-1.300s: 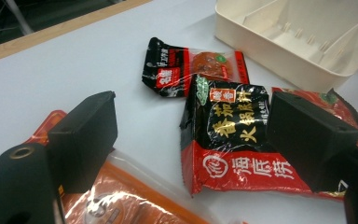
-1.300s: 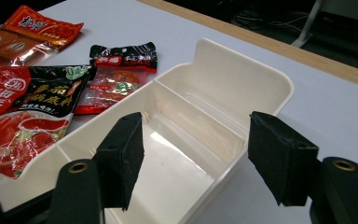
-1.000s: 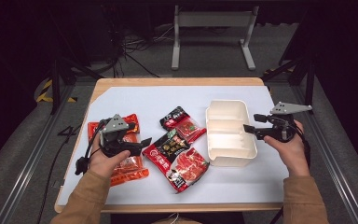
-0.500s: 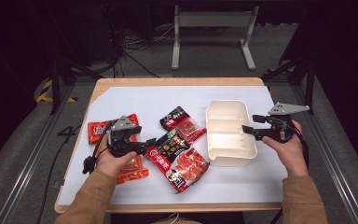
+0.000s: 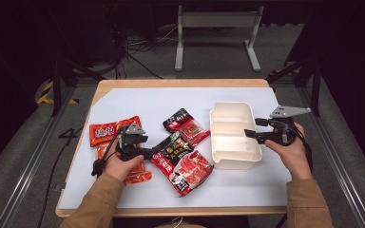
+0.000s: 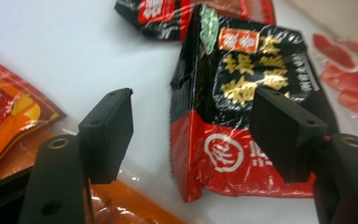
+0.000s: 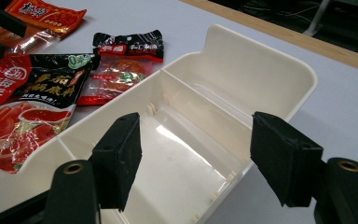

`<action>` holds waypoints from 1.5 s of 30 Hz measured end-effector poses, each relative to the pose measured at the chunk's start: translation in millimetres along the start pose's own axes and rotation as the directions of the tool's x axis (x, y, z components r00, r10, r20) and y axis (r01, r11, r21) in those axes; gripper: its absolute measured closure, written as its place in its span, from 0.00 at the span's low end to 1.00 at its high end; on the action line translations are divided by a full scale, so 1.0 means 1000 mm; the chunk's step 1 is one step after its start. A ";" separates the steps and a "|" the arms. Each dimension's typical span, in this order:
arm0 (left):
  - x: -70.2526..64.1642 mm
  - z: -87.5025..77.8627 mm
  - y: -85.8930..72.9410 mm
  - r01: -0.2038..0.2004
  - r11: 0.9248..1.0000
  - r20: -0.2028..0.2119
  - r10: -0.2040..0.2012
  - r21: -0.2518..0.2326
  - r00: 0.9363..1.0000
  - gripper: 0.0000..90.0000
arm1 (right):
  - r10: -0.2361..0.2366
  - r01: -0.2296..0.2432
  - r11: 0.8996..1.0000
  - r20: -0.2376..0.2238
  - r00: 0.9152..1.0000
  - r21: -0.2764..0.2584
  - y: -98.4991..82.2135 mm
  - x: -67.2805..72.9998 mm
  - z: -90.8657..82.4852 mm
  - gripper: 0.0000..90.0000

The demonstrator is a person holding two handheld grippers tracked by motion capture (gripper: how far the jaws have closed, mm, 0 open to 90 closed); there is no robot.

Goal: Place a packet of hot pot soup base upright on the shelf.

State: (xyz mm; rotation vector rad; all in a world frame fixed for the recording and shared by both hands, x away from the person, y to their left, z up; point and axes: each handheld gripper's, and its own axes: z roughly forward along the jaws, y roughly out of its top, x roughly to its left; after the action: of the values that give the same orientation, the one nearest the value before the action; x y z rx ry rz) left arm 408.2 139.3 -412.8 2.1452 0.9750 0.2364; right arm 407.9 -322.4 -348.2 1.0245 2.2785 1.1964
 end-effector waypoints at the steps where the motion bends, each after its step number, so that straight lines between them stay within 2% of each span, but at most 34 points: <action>1: 0.000 0.000 0.000 0.000 1.000 0.000 0.000 0.000 1.000 0.35 | 0.000 0.000 1.000 -0.001 1.000 0.001 0.000 0.000 0.000 0.38; 11: 0.001 0.014 -0.004 0.014 0.999 0.009 -0.014 0.053 1.000 0.36 | 0.003 -0.002 1.000 -0.008 1.000 0.015 -0.001 0.001 0.004 0.37; 16: 0.000 0.019 -0.005 0.006 0.997 0.015 -0.008 0.078 1.000 0.36 | 0.004 -0.004 1.000 -0.011 1.000 0.017 -0.001 0.001 0.005 0.36; 21: 0.001 0.024 -0.006 0.015 0.994 0.041 -0.020 0.109 0.999 0.38 | 0.007 -0.007 1.000 -0.016 1.000 0.020 -0.002 0.001 0.007 0.35; 23: 0.004 0.025 -0.006 0.035 0.993 0.066 -0.043 0.116 0.997 0.38 | 0.005 -0.004 1.000 -0.018 1.000 0.022 -0.002 0.001 0.008 0.35; 25: 0.006 0.025 -0.007 0.045 0.991 0.082 -0.055 0.122 0.995 0.41 | 0.005 -0.005 1.000 -0.019 1.000 0.023 -0.002 0.002 0.008 0.35; 26: 0.009 0.026 -0.007 0.064 0.990 0.112 -0.078 0.127 0.991 0.43 | 0.005 -0.005 1.000 -0.020 1.000 0.025 -0.002 0.002 0.009 0.35; 28: 0.010 0.026 -0.009 0.084 0.987 0.139 -0.103 0.134 0.985 0.48 | 0.006 -0.006 1.000 -0.021 1.000 0.025 -0.002 0.002 0.009 0.35; 30: 0.011 0.026 -0.011 0.097 0.987 0.147 -0.116 0.126 0.982 0.52 | 0.007 -0.006 1.000 -0.022 1.000 0.026 -0.002 0.002 0.010 0.34; 31: 0.010 0.026 -0.011 0.106 0.986 0.159 -0.126 0.129 0.979 0.55 | 0.007 -0.007 1.000 -0.023 1.000 0.027 -0.002 0.002 0.010 0.34; 32: 0.010 0.026 -0.012 0.107 0.986 0.166 -0.128 0.129 0.978 0.61 | 0.008 -0.007 1.000 -0.024 1.000 0.027 -0.002 0.002 0.010 0.34; 35: 0.007 0.027 -0.013 0.097 0.988 0.169 -0.117 0.124 0.979 0.68 | 0.010 -0.010 1.000 -0.026 1.000 0.028 -0.002 0.003 0.010 0.34; 41: 0.007 0.026 -0.013 0.094 0.988 0.166 -0.113 0.123 0.980 0.75 | 0.009 -0.008 1.000 -0.028 1.000 0.030 -0.002 0.003 0.011 0.34; 42: 0.007 0.025 -0.013 0.091 0.989 0.161 -0.110 0.119 0.981 0.81 | 0.008 -0.007 0.999 -0.028 1.000 0.031 -0.002 0.003 0.012 0.34; 45: 0.006 0.025 -0.012 0.079 0.990 0.149 -0.096 0.113 0.984 0.86 | 0.006 -0.005 0.999 -0.027 1.000 0.035 -0.002 0.004 0.012 0.34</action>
State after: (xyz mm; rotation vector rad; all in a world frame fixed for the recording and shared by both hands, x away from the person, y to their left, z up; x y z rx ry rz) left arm 416.0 134.8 -439.5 2.1742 1.0087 -0.0251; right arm 412.0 -313.8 -357.0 1.0341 2.3263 1.1842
